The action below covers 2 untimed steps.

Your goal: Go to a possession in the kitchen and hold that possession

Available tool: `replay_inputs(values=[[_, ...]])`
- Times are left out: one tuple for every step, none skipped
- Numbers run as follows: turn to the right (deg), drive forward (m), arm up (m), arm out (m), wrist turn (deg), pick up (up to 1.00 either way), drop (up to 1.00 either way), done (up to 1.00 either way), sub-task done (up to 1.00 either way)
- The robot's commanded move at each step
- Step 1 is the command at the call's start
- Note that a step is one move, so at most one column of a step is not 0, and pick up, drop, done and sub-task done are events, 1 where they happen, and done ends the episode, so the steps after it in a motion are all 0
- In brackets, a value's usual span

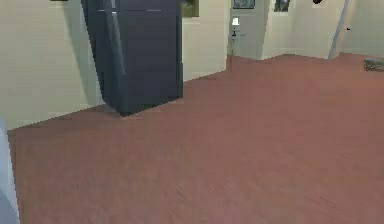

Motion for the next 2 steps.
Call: replay_inputs(values=[[45.0,0.00,0.00,0.00,0.0,0.00,0.00,0.00,0.00],[0.0,0.25,0.00,0.00,0.0,0.00,0.00,0.00,0.00]])
